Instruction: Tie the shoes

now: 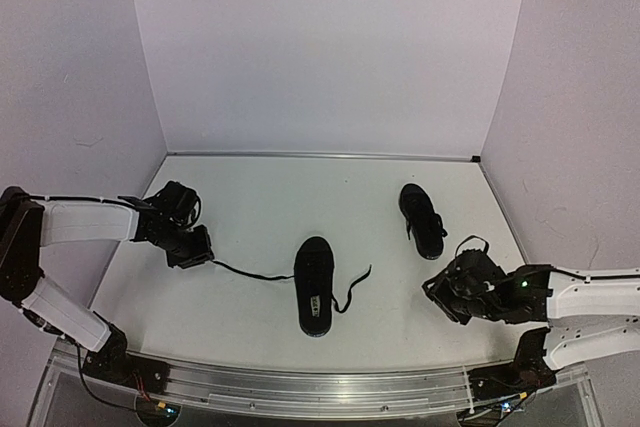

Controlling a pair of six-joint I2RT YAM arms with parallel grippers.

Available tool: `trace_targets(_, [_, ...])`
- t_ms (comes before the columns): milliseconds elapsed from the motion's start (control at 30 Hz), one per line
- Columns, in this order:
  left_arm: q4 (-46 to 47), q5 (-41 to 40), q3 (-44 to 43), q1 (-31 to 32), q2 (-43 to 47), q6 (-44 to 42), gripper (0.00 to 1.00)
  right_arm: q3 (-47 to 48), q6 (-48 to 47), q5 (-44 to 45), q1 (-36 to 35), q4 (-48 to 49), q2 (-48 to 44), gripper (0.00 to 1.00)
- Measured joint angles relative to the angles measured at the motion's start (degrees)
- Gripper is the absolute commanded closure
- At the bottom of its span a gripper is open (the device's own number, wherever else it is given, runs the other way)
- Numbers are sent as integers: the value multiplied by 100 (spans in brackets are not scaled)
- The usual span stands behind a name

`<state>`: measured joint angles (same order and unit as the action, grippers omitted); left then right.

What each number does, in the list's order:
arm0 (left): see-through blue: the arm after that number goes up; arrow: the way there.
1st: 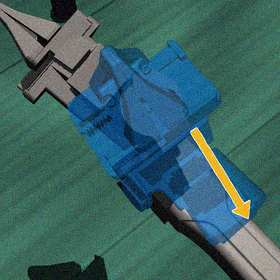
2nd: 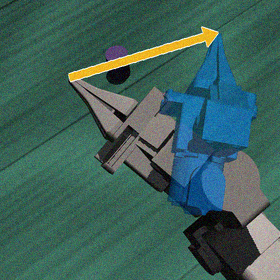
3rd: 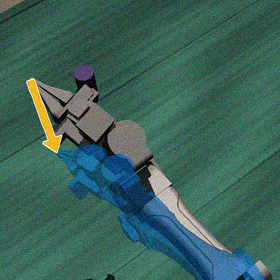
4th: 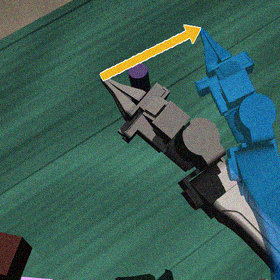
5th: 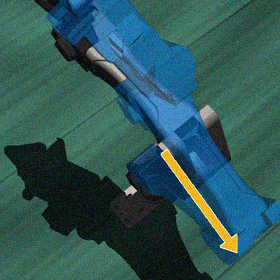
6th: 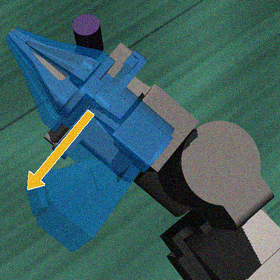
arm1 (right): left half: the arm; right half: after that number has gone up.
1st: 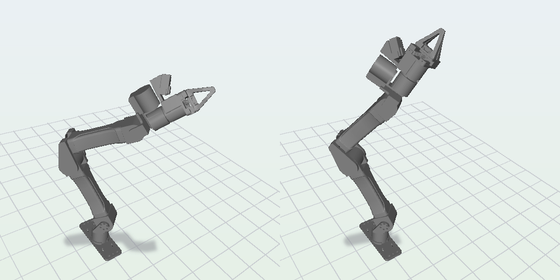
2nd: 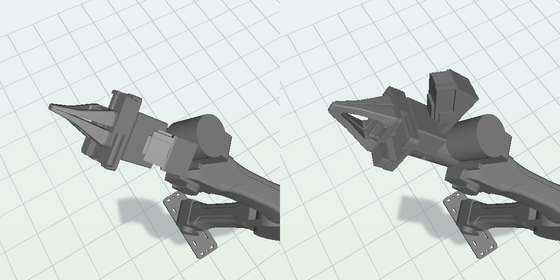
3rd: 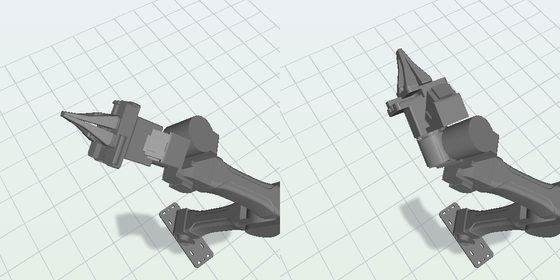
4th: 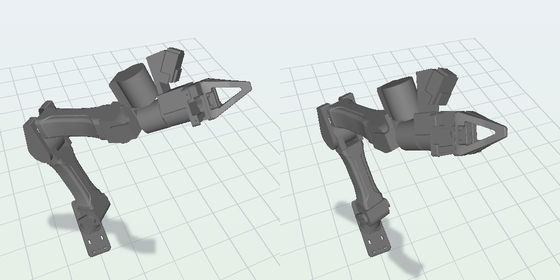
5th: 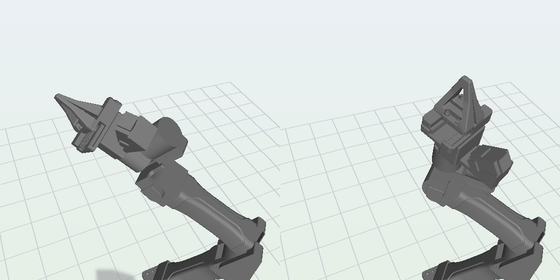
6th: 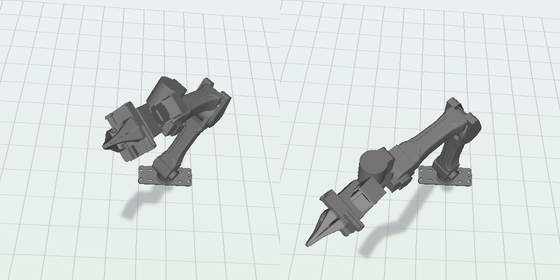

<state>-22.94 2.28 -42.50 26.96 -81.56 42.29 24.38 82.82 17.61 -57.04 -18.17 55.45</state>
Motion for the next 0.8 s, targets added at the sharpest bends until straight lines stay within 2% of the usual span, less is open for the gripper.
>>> trace_targets(167, [-120, 37, -190, 0, 26, -149, 41, 277, -701, -122, 0, 223, 295, 23])
trace_targets(300, [-279, 40, -337, 7, 290, -442, 30, 855, -1585, -298, 0, 413, 839, 10])
trace_targets(467, [-410, 131, -726, 214, 545, -1172, 26, 1705, -2699, -570, 0, 624, 1584, 6])
trace_targets(533, [-410, -3, -833, 491, 575, -1533, 25, 1954, -3155, -702, 0, 710, 1788, 2])
trace_targets(700, [-417, -175, -879, 1392, 597, -2753, 25, 2570, -4271, -1045, 0, 810, 2210, 2])
trace_targets(800, [-379, -24, -871, 1538, 591, -3651, 27, 2888, -4796, -1328, 0, 819, 2366, 2])
